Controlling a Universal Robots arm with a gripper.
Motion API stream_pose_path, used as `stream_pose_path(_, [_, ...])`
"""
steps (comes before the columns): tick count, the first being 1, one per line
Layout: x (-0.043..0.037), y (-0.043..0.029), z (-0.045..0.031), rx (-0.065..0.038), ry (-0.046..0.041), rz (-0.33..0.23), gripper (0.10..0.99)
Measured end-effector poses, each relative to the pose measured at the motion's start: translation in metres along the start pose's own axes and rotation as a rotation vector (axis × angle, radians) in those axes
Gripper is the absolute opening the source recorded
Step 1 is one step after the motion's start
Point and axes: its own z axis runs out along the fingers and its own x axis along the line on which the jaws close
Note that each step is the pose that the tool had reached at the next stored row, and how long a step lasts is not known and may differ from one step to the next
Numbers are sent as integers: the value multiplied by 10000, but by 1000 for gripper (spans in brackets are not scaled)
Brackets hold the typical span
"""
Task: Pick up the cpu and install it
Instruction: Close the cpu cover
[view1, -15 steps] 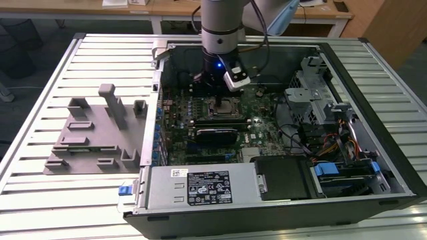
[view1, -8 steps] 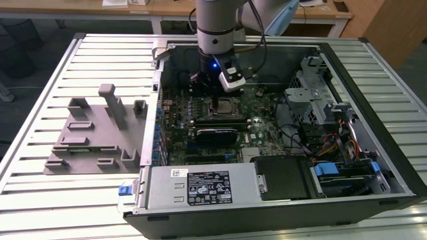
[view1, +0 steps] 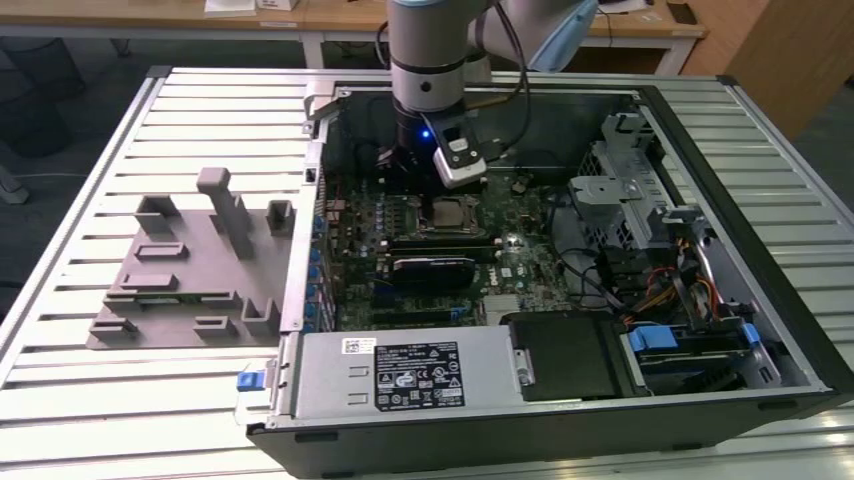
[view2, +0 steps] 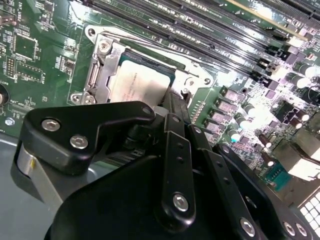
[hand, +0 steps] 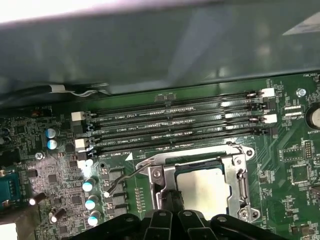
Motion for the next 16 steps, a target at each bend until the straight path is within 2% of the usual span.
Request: stream_pose_path(16, [17,-1,50,1,6,92,106])
